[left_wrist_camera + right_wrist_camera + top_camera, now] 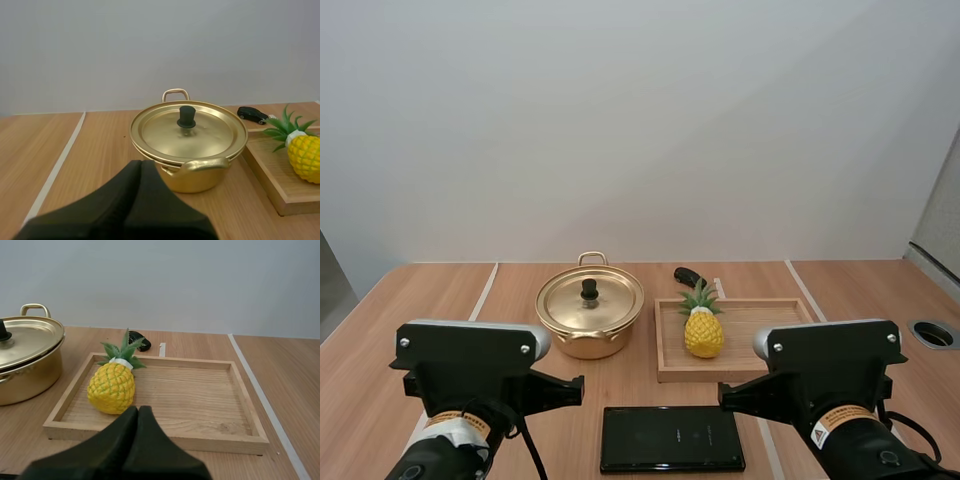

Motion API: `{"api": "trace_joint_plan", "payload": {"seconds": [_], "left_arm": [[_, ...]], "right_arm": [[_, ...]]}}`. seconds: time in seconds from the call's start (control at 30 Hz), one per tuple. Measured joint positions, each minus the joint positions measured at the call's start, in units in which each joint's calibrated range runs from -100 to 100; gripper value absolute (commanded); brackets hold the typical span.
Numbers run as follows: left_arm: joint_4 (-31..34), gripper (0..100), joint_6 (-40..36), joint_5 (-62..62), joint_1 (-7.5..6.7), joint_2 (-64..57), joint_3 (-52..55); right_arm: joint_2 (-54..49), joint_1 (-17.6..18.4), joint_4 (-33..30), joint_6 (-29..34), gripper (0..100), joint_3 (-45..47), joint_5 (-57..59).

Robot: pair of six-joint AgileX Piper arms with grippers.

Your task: Open the pot, put the grape inside, and close it

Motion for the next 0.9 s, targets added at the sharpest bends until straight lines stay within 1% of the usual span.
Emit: {"api": "trace_joint_plan", "payload": {"seconds": [0.37, 0.47, 0.6, 0.9], "left_arm": [[0.00, 0, -0.80, 0.00, 0.00, 0.00, 0.00], [0.00, 0, -1.06, 0.00, 0.00, 0.00, 0.00], [0.00, 0, -1.15, 0.00, 0.00, 0.00, 0.00], [0.00, 0, -1.79, 0.52, 0.00, 0.00, 0.00]], "right_arm": [[0.00, -0.49, 0.00, 0.00, 0, 0.00, 0.00], [0.00, -1.45, 0.12, 0.00, 0, 0.00, 0.00], [0.00, -2.28, 0.69, 0.00, 0, 0.00, 0.00], [0.00, -2.29, 3.20, 0.09, 0, 0.00, 0.00]]}}
